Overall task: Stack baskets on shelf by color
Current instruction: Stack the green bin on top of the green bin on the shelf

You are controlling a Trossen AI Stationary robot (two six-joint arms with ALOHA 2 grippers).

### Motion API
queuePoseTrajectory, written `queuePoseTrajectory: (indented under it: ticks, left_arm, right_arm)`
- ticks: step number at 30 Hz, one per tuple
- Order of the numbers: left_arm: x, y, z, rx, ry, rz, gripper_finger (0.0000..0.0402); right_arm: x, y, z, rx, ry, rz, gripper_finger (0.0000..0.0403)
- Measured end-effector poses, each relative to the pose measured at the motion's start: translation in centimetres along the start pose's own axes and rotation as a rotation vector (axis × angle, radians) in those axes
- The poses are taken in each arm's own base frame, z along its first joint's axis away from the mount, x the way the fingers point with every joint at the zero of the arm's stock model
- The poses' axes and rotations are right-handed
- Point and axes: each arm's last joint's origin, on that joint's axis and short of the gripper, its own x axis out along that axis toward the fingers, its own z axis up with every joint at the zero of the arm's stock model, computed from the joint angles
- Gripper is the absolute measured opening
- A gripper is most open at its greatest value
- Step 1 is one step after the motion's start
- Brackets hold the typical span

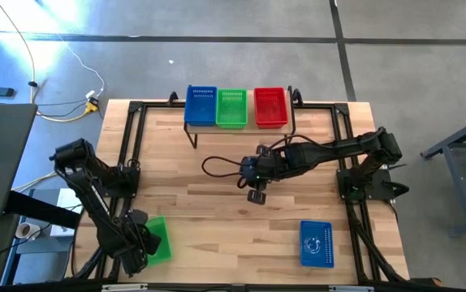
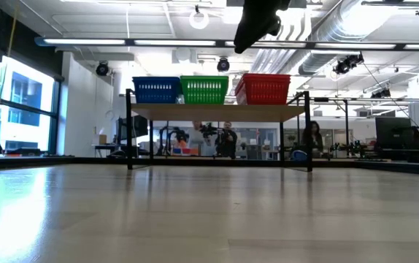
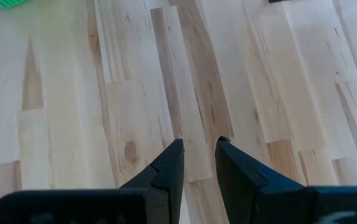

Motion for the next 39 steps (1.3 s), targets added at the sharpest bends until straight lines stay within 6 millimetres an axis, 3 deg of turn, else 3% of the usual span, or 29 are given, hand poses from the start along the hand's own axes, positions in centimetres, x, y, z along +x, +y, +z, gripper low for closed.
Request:
queuePoseTrajectory:
  ticks: [8, 16, 25, 35, 39]
  left_arm:
    - [0.3, -0.7, 0.2, 0.033, -0.001, -0.015, 0.0098]
    - [0.3, -1.1, 0.8, 0.031, -0.133, -0.113, 0.0006]
    - [-0.2, -1.4, 1.7, -0.001, -0.312, -0.196, 0.0002]
    - [-2.6, -2.2, 4.2, 0.021, -0.532, -0.161, 0.0001]
    - [-3.5, -2.7, 5.4, 0.032, -0.628, -0.162, 0.0]
  right_arm:
    - [0.0, 0.1, 0.1, 0.003, -0.009, 0.011, 0.0078]
    - [0.0, 0.4, 0.4, 0.008, -0.018, 0.113, 0.0078]
    - [0.0, 0.7, 0.6, 0.032, -0.027, 0.185, 0.0087]
    - [-0.1, 0.7, 1.2, 0.161, -0.083, 0.161, 0.0167]
    - [0.0, 0.7, 1.4, 0.242, -0.111, 0.132, 0.0178]
